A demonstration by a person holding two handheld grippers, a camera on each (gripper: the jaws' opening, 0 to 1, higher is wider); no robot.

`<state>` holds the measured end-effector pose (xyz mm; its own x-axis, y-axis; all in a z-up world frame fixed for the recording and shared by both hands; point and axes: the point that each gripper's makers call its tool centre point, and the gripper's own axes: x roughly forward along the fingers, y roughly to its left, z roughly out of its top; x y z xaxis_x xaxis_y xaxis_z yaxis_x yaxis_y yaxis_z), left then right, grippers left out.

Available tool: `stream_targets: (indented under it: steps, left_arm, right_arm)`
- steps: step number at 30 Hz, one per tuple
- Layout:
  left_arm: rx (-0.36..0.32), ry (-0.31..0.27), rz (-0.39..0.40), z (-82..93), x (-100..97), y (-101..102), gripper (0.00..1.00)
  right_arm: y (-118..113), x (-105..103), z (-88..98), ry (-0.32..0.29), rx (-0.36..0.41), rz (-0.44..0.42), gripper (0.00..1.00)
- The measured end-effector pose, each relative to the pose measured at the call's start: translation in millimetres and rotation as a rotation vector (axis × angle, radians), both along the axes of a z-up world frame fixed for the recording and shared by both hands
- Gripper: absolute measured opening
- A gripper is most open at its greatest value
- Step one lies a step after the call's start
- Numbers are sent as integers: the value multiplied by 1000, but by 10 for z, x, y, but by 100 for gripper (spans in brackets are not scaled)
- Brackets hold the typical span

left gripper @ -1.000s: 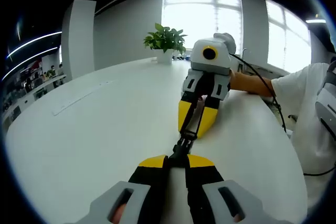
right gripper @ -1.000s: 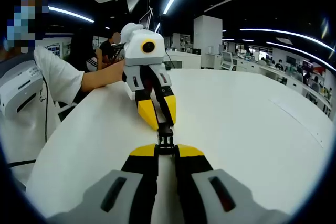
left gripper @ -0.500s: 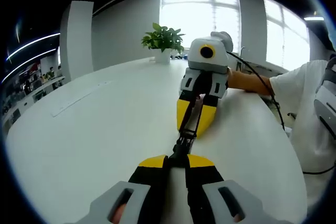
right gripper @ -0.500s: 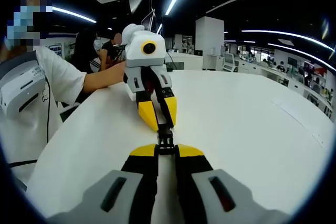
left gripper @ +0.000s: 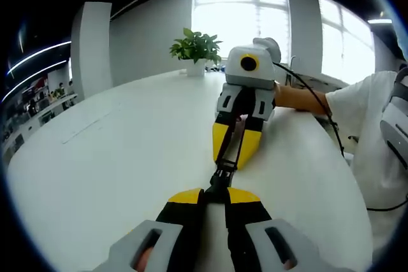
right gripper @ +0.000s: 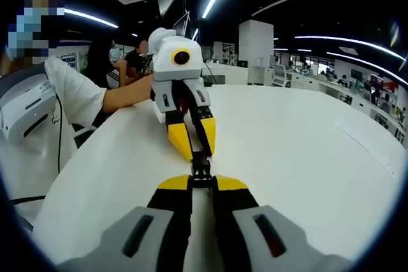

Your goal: Snap the two parts of the plastic buckle together until the buckle closes and remains connected.

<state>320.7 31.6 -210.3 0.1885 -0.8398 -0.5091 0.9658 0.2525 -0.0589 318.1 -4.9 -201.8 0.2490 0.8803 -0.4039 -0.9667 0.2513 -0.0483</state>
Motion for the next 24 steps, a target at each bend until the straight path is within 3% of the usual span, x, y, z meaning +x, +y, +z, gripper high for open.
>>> stream_targets:
  steps: [12, 24]
  left_arm:
    - [15, -19, -25, 8, -64, -39, 11]
    - [27, -2, -22, 13, -124, -65, 10]
  right_arm:
    - [42, -81, -29, -20, -22, 40, 12]
    - [57, -145, -42, 12, -35, 53, 10]
